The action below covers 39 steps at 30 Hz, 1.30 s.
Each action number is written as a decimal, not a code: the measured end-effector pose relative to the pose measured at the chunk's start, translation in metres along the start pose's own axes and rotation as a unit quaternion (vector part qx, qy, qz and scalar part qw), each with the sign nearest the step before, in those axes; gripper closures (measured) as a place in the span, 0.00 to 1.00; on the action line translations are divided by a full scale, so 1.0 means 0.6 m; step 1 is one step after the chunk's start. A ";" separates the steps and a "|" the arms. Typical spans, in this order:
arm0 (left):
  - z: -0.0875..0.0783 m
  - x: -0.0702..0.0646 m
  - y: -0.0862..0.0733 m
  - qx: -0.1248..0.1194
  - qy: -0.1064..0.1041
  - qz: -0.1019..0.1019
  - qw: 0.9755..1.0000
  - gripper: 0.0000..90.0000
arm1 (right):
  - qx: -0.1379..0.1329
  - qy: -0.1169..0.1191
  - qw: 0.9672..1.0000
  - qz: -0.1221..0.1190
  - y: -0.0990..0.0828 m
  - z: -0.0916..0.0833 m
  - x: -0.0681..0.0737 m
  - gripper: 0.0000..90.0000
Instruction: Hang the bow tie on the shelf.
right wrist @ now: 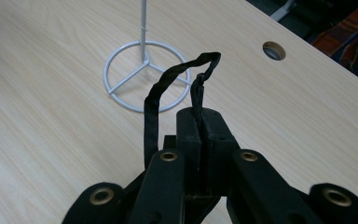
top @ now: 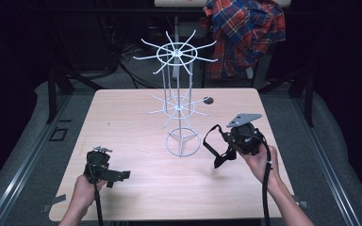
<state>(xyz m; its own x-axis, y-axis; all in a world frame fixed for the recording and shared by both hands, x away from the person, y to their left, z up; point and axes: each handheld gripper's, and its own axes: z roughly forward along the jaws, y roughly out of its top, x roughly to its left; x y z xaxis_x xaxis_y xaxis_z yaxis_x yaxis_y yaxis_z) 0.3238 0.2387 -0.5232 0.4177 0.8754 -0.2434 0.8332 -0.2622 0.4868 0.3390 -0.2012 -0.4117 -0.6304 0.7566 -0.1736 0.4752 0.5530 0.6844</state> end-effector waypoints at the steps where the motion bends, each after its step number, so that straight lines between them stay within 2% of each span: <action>1: 0.000 0.000 0.000 -0.002 0.000 -0.002 1.000 0.00 | -0.002 0.000 1.000 0.000 0.002 0.000 0.000 0.96; 29: 0.004 -0.004 0.004 0.005 -0.002 0.006 1.000 0.00 | -0.032 -0.006 0.999 -0.023 0.048 -0.023 0.007 0.96; 39: 0.002 -0.004 0.002 0.002 -0.004 0.004 1.000 0.01 | -0.039 -0.009 0.999 -0.016 0.061 -0.021 -0.002 0.96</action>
<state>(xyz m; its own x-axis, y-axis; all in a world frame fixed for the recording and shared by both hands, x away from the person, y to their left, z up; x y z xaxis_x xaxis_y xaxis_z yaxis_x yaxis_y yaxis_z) 0.3244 0.2359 -0.5231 0.4270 0.8701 -0.2461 0.8315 -0.2709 0.4849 0.3490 -0.1864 -0.3776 -0.6329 0.7454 -0.2092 0.4049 0.5490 0.7312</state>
